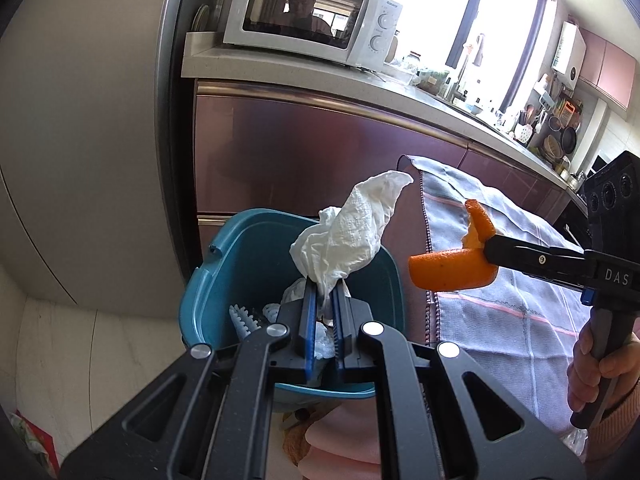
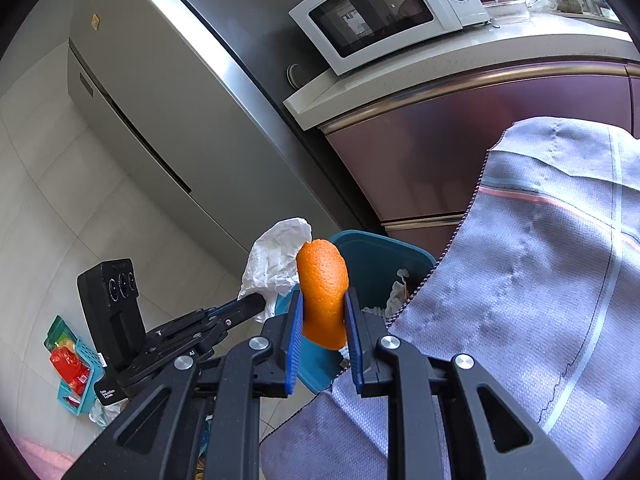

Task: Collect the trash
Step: 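Lower the tissue and peel into the teal bin and open both tools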

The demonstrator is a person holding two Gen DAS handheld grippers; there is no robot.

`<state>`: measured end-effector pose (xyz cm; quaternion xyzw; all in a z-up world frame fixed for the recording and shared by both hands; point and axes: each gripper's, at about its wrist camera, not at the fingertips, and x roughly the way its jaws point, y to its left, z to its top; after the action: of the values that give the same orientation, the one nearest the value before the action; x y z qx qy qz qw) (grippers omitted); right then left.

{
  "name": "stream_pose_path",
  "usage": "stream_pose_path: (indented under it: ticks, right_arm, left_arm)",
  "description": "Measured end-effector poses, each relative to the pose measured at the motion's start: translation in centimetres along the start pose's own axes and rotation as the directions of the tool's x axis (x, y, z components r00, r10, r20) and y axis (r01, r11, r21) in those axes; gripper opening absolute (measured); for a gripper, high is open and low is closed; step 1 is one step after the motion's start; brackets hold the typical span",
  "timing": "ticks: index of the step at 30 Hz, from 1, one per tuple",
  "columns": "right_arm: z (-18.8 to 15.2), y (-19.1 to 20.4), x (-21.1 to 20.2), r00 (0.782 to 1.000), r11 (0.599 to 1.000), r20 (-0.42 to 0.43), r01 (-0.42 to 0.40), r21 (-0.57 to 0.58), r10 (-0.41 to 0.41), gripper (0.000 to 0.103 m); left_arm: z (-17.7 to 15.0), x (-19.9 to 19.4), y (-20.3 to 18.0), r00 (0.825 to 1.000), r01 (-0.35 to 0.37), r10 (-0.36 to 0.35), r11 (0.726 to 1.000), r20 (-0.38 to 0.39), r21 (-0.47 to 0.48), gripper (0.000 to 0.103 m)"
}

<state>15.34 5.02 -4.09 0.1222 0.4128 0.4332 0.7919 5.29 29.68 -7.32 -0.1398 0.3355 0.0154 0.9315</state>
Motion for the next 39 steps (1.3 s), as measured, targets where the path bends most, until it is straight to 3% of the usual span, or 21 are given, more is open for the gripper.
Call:
stream_pose_path:
  ticks: [22,39]
  right_arm:
    - [0.3,0.7,1.5,1.000,1.000,-0.023,0.016,-0.005,-0.016,0.019]
    - [0.5,1.1,5.0,0.997,0.999,-0.074,0.038,-0.007,-0.038,0.019]
  left_arm:
    - [0.0,1.1,0.7,1.000,-0.018,0.017,1.000,-0.015,-0.021,0.008]
    - [-0.3,3.1,1.4,0.998,-0.041,0.038,0.998,-0.053,-0.041,0.008]
